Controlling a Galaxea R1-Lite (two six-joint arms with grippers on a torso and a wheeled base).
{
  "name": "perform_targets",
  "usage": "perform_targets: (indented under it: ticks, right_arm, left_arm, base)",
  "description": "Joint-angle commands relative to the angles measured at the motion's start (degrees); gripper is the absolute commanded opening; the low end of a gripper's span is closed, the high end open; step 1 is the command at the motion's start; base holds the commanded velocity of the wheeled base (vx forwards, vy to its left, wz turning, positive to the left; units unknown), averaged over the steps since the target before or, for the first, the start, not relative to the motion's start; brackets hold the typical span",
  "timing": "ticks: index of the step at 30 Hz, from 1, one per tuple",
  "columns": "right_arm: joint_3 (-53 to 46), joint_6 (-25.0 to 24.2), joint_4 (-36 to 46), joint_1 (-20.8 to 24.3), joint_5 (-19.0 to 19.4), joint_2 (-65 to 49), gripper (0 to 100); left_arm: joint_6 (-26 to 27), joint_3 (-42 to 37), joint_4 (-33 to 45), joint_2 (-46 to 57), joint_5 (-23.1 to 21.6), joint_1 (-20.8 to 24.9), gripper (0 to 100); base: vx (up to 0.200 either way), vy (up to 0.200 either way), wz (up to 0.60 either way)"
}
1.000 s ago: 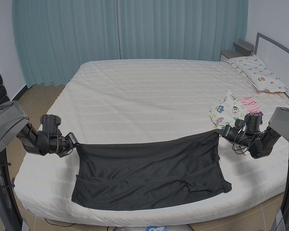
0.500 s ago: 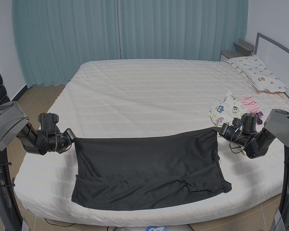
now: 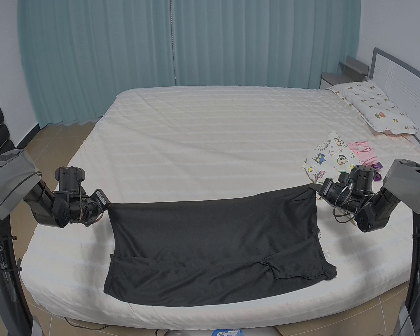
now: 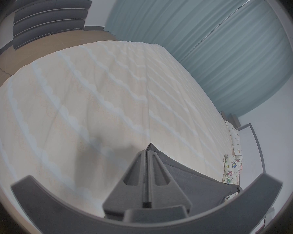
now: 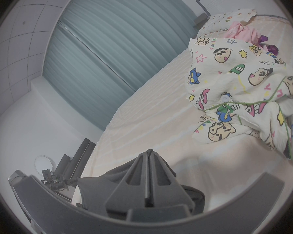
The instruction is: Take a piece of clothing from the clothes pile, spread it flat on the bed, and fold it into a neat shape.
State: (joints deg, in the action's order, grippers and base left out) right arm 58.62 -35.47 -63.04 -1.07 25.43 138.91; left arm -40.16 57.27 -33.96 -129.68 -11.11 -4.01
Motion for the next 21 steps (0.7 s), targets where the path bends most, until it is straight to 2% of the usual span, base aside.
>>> perform_targets:
  ticks: [1, 9, 13, 18, 19, 21]
  right_arm:
    - [-5.10, 0.23, 0.02, -1.12, 2.78, -3.38, 0]
    - [-11.08, 1.64, -0.68, -1.48, 3.93, -4.70, 0]
    - [-14.42, 3.66, -2.00, -1.48, 5.33, -5.05, 0]
    - [-16.26, 5.15, -2.09, -1.48, 5.51, -5.05, 0]
    - [-18.55, 7.96, -2.18, -1.65, 5.60, -5.05, 0]
    - [-19.86, 9.46, -2.35, -2.09, 5.95, -5.14, 0]
  left_arm:
    - [0.17, -3.13, -0.31, 2.07, -0.94, 0.06, 0]
    - [1.22, -8.49, -0.40, 4.00, -1.11, 0.06, 0]
    - [2.54, -12.71, -1.11, 5.58, -4.10, -0.12, 0]
    - [3.33, -16.23, -3.48, 5.85, -4.63, -0.12, 0]
    - [4.91, -20.62, -7.52, 5.32, -4.63, -0.12, 0]
    - [5.61, -22.64, -9.72, 5.14, -4.71, -0.21, 0]
  base:
    - [0.000, 0.000, 0.00]
    - [0.000, 0.000, 0.00]
    - [0.000, 0.000, 0.00]
    - [0.000, 0.000, 0.00]
    - [0.000, 0.000, 0.00]
    - [0.000, 0.000, 0.00]
